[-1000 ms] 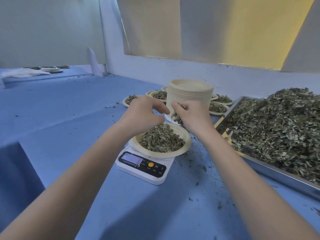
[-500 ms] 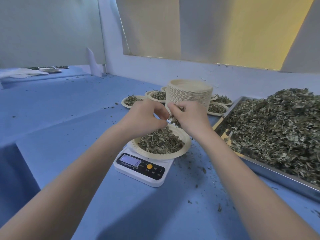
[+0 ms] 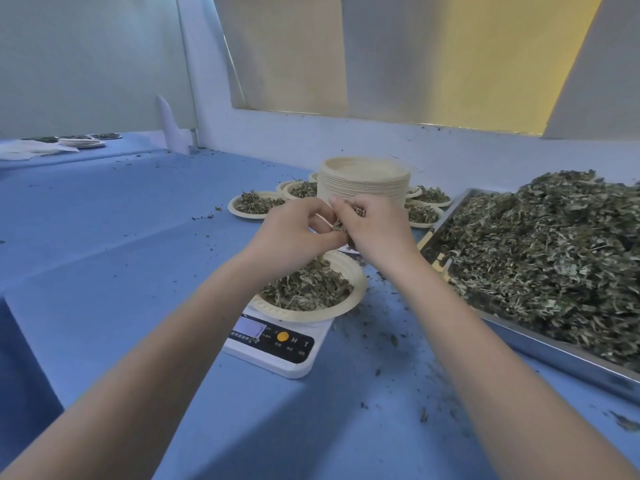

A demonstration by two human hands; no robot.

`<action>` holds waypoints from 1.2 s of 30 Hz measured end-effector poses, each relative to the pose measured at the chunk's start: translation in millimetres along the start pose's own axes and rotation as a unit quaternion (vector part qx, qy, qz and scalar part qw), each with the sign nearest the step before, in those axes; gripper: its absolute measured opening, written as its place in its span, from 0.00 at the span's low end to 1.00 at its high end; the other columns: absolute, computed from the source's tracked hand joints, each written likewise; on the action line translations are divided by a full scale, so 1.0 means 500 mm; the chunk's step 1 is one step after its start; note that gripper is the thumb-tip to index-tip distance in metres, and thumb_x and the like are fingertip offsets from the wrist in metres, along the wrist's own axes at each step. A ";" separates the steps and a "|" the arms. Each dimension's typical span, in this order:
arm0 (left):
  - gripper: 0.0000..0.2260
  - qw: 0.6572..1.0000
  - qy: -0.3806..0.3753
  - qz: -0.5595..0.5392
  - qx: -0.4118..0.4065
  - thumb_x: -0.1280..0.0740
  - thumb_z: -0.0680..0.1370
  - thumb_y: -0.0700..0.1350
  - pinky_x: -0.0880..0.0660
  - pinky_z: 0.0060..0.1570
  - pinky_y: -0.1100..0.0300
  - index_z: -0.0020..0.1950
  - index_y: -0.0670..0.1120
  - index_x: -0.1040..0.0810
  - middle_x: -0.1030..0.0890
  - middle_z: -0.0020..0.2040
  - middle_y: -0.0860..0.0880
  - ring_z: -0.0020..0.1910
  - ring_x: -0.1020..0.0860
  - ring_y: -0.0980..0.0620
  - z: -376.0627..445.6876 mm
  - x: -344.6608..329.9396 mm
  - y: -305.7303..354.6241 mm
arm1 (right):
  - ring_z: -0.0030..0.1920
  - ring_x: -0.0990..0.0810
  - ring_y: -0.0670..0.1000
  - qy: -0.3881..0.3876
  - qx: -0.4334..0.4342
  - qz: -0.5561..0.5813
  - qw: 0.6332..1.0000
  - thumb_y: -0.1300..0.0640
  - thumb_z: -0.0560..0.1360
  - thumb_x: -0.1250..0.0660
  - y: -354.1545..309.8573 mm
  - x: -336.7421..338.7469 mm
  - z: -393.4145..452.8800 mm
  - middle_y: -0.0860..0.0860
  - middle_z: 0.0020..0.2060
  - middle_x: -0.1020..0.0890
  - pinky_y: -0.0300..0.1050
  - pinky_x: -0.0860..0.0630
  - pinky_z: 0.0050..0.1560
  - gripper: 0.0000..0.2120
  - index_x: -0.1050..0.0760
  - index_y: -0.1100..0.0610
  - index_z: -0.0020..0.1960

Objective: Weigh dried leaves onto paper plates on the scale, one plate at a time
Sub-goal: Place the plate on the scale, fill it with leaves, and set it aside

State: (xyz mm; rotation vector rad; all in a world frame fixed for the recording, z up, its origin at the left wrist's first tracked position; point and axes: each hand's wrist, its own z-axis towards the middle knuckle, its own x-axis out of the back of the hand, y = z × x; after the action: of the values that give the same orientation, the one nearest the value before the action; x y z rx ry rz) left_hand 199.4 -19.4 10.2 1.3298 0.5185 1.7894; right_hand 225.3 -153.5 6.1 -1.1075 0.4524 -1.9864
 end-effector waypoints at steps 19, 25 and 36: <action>0.11 0.950 -0.158 0.263 -0.053 0.39 0.78 0.46 0.30 0.58 0.51 0.54 0.43 0.22 0.23 0.55 0.42 0.58 0.28 0.41 0.081 -0.237 0.089 | 0.52 0.23 0.52 -0.229 -0.107 -0.248 0.935 0.47 0.81 0.50 0.188 0.182 -0.021 0.50 0.51 0.19 0.47 0.29 0.55 0.17 0.23 0.47 0.50; 0.08 0.974 -0.087 0.208 -0.037 0.37 0.77 0.43 0.31 0.59 0.49 0.49 0.47 0.18 0.21 0.54 0.47 0.59 0.27 0.44 0.047 -0.099 0.030 | 0.39 0.25 0.56 -0.227 -0.047 -0.133 0.964 0.50 0.81 0.47 0.097 0.085 -0.008 0.53 0.33 0.22 0.45 0.37 0.35 0.19 0.25 0.56 0.38; 0.15 0.946 0.013 0.227 0.233 0.43 0.81 0.47 0.29 0.51 0.54 0.64 0.42 0.32 0.25 0.57 0.42 0.53 0.26 0.43 -0.036 0.047 -0.103 | 0.55 0.23 0.64 -0.308 -0.151 -0.198 0.918 0.41 0.79 0.43 0.081 0.030 -0.038 0.65 0.58 0.23 0.52 0.26 0.48 0.29 0.26 0.66 0.63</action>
State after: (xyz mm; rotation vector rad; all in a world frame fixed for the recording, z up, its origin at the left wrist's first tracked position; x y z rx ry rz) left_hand 199.5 31.7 -20.4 1.8693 0.7271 2.1405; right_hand 224.2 -191.7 -21.6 -2.0668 0.2023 -1.7836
